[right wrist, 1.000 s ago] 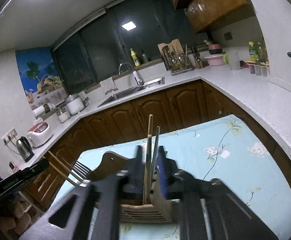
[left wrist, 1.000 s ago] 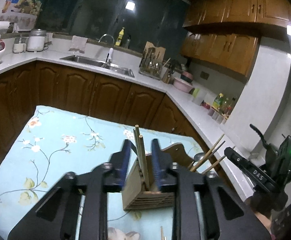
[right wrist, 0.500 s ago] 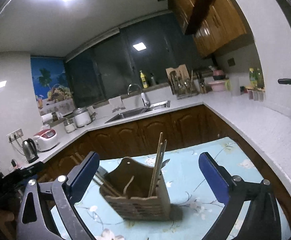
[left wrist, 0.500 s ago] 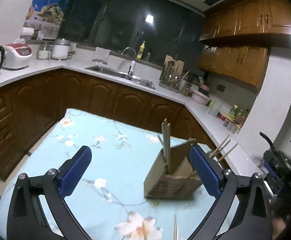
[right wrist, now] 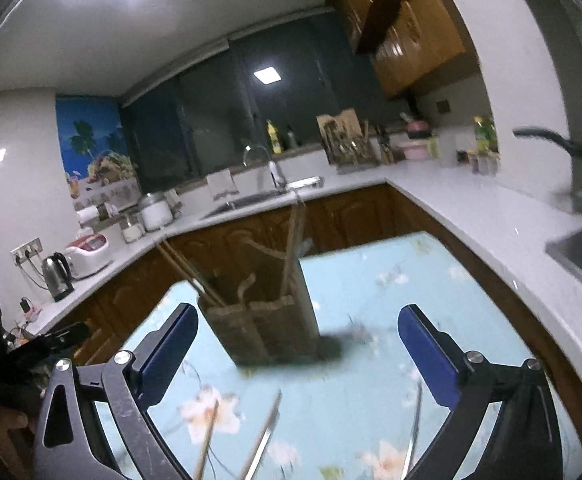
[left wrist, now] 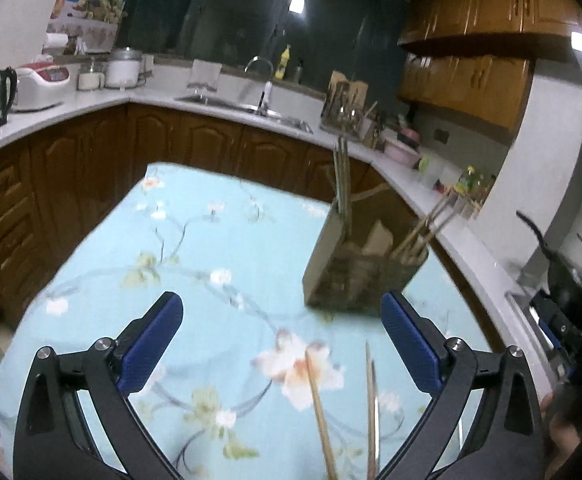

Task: Organize utensils
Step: 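Move both open tools back down to the remaining chopsticks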

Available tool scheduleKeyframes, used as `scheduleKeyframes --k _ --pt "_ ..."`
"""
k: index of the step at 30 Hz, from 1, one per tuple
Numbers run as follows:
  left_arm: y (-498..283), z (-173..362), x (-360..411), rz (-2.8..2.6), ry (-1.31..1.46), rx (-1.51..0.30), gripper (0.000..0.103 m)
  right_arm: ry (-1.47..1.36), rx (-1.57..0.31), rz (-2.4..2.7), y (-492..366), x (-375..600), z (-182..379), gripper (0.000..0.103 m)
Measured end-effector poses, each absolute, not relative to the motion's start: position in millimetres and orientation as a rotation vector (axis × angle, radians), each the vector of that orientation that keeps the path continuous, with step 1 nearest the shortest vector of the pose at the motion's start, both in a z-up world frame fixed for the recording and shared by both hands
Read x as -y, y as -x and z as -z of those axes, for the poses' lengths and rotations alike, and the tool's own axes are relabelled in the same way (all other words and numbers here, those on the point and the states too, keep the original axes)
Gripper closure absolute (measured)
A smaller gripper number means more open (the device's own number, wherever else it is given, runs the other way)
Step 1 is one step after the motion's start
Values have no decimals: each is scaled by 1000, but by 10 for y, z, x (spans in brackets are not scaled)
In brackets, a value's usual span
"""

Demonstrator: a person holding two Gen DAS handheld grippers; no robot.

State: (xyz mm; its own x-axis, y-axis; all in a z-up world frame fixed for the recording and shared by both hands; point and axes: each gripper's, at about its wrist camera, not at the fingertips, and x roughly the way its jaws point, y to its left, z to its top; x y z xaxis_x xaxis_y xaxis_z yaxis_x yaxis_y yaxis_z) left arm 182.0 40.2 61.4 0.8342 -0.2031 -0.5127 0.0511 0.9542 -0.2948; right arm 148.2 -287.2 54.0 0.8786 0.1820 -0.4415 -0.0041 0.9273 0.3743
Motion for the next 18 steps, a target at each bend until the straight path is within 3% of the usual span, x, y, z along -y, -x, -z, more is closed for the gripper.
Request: scheduleKeyframes --k 9,18 --pt "-1710 -152 -337 137 277 -701 2 -370 -646 -95 -1249 2770 7 2" --pt "-1811 8 -186 163 219 -796 2 -372 -705 -109 -1300 2696 146 2"
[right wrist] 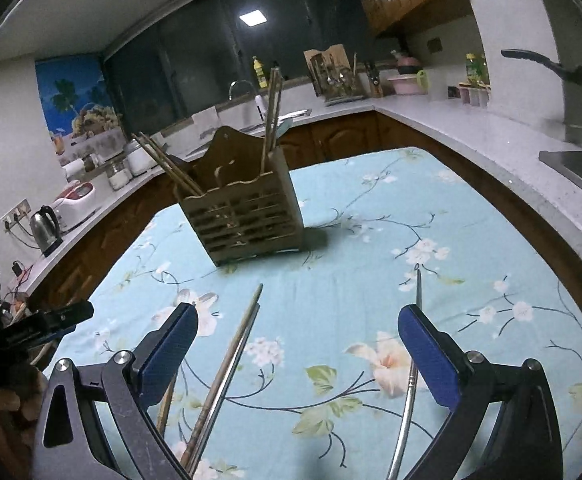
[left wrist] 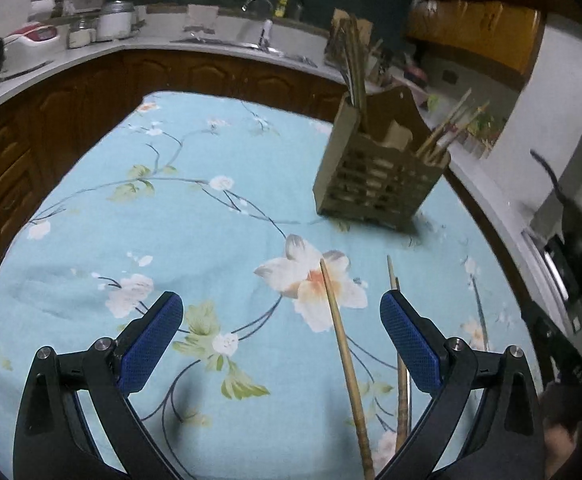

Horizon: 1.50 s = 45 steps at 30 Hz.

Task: Organize utensils
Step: 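Move both open tools back down to the remaining chopsticks, then grasp a wooden chopstick with the left tool while the right tool grasps a metal chopstick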

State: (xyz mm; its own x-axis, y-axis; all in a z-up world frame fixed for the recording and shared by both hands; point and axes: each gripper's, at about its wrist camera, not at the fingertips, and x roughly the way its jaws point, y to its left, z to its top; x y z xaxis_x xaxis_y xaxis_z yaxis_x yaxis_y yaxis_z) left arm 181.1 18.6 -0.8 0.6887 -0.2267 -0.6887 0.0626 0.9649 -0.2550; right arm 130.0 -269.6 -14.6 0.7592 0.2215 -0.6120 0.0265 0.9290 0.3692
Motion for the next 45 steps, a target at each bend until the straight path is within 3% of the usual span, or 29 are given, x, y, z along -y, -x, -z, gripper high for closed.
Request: scheduleKeyframes --k 4,7,11,13,16,22,25,31,38,42,45 --pt "-1917 85 -83 177 187 -849 3 -386 -740 -83 -1402 2813 222 2" --pt "-2008 152 21 195 161 -885 13 -380 -769 -53 -1519 2931 284 4" --pt "-2155 224 172 232 137 -932 30 -381 -845 -24 -1747 3094 446 27" --pt "-2238 252 240 242 122 -949 37 -388 -880 -2 -1861 3184 549 47" --pt "-2371 331 323 261 109 -996 49 -390 -936 35 -2002 3288 701 60" --pt "-2550 474 410 274 112 -1054 55 -367 -1000 79 -2182 3411 924 73" --pt "-2618 552 467 279 102 -1077 64 -335 -1028 76 -2242 3386 986 83" --pt "-2725 585 559 266 62 -1062 68 -299 -1027 73 -2346 3363 1029 85" --pt "-2741 605 622 285 5 -1044 93 -250 -1021 80 -2362 3311 1058 86" --pt "-2760 614 571 294 38 -1046 95 -229 -1017 75 -2365 3274 1069 96" --pt "-2750 621 569 293 28 -1042 98 -233 -1016 79 -2360 3273 1067 97"
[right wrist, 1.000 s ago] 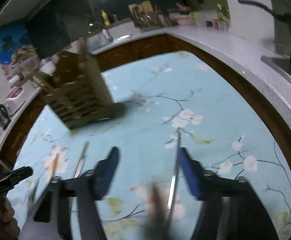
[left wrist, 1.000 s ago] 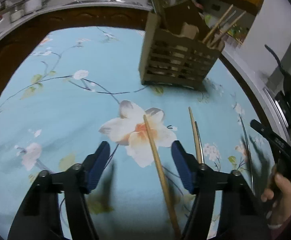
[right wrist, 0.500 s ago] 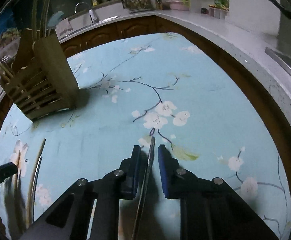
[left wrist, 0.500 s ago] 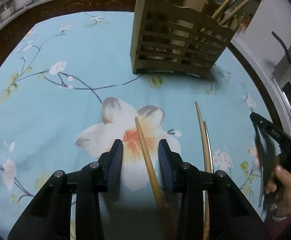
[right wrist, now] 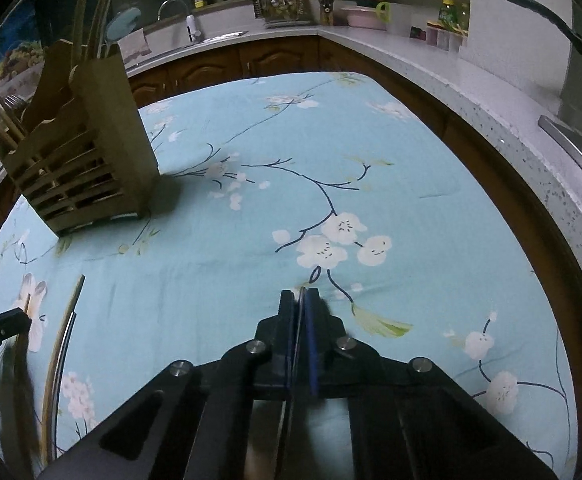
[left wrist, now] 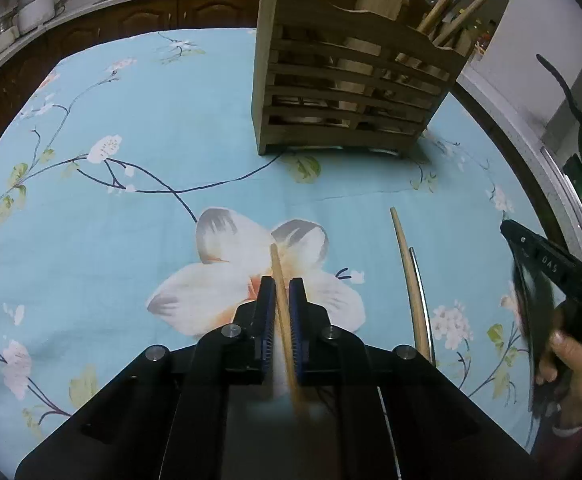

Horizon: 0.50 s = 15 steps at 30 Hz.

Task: Organize utensils
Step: 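Grasp a wooden chopstick with the left tool while the right tool grasps a metal chopstick, then lift both chopsticks and carry them above the wooden holder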

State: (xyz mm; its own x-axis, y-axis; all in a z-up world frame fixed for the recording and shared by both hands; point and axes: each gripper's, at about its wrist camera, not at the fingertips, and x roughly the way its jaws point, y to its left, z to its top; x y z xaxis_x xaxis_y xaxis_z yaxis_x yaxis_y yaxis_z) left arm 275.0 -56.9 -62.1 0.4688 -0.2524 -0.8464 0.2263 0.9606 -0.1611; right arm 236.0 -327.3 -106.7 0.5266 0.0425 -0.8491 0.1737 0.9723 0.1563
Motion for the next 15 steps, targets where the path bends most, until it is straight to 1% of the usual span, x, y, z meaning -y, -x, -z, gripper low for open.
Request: scheduleKeyframes --k 6,10,15 --pt "-2673 555 473 321 91 -1045 99 -342 -1003 23 -2277 3286 950 99" --pt "-2518 357 375 357 141 -998 99 -368 -942 -42 -2142 3158 661 99" --pt "-2268 -33 224 400 197 -907 99 -377 -837 -118 -1954 2973 191 99"
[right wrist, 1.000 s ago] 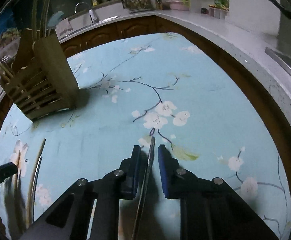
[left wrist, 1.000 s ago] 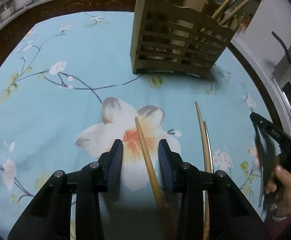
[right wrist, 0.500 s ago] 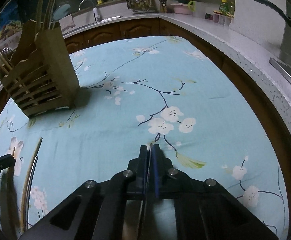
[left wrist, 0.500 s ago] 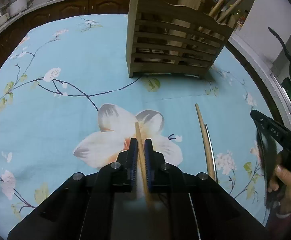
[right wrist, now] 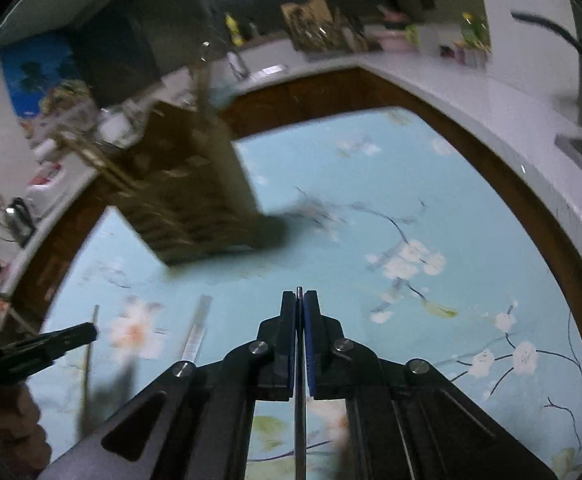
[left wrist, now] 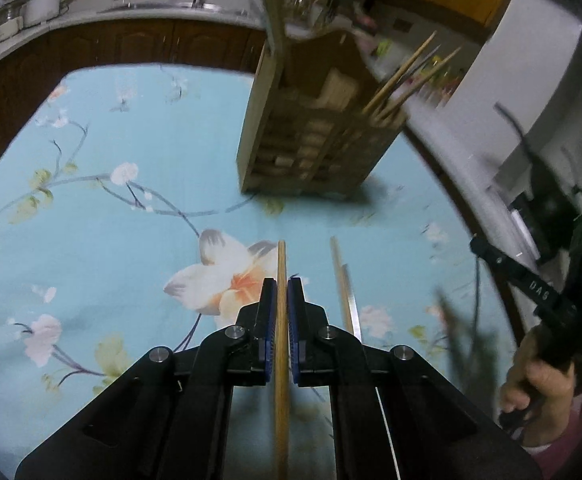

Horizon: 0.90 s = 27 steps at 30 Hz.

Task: Organize utensils
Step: 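Lift both chopsticks and carry them above the wooden holder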

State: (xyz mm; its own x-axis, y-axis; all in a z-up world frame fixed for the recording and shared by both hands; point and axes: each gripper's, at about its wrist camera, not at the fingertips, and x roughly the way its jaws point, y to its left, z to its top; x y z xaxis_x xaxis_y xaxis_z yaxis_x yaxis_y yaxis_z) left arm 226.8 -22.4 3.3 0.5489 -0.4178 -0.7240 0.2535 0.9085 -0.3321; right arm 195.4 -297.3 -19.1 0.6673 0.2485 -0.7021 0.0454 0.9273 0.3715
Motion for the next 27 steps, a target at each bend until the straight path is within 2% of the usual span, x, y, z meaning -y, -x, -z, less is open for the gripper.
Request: scheduleKeyframes --k 11,27 --pt "-1894 -695 -76 436 259 -755 99 -373 -638 -200 -1656 2818 -597 99" --pt "-1743 -1087 -235 418 277 -628 99 -361 -556 -224 -1646 2730 -890 99"
